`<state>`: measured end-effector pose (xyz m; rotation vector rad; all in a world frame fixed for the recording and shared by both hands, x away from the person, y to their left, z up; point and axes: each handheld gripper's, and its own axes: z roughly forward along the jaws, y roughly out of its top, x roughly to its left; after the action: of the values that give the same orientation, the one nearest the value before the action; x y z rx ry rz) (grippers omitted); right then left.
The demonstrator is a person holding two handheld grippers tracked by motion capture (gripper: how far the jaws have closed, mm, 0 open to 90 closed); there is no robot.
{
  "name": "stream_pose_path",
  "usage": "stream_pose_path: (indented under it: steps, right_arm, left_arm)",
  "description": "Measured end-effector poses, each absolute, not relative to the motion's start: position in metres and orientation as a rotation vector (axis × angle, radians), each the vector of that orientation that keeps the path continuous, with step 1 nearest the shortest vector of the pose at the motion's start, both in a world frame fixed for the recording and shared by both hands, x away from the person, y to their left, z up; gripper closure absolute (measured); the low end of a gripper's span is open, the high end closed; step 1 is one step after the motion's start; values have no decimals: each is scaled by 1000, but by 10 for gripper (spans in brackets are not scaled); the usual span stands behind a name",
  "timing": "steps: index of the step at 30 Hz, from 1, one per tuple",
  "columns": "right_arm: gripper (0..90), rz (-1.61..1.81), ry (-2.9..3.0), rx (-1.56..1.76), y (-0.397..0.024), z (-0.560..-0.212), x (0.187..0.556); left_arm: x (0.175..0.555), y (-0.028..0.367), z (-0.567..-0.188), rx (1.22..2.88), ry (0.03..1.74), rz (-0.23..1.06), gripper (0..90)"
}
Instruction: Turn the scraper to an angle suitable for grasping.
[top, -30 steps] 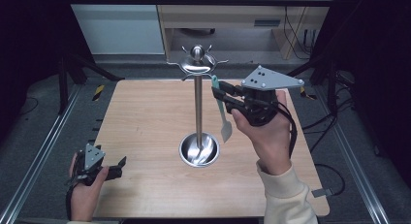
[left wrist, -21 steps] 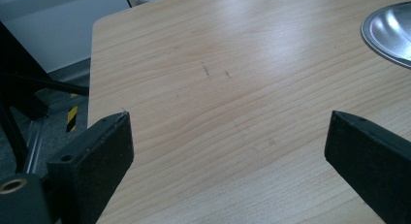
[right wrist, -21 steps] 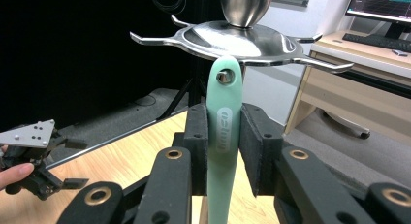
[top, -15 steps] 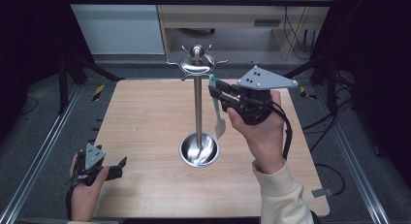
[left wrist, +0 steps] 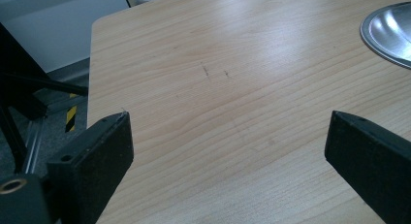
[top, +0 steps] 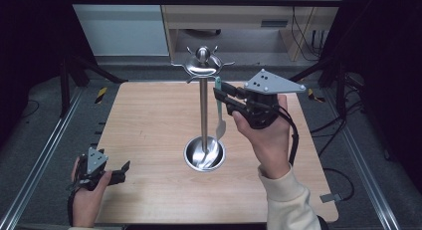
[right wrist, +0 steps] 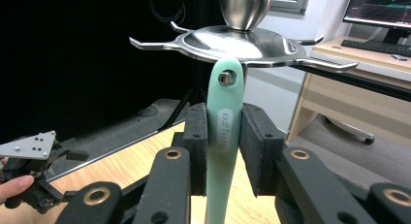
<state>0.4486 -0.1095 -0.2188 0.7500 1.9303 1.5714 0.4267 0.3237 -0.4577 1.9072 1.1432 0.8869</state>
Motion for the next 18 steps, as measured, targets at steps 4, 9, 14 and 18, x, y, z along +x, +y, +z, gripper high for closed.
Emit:
stream_pose_path:
  steps: [4,9,14,18]
  right_arm:
    - [730,1577,1933,752,-110,-219,449]
    - [727,1579,1933,750,-109,-219,449]
    - [727,1579,1933,751,-109,-220,449]
    - [720,1585,1932,753,-110,-220,450]
  left_arm:
    - [427,324,-458,1909,1144,886,32]
    - [427,324,-458,1910,1143,884,32]
    - [427,324,-458,1911,1145,882,32]
    - [426,324,-460,1911,1152,875,32]
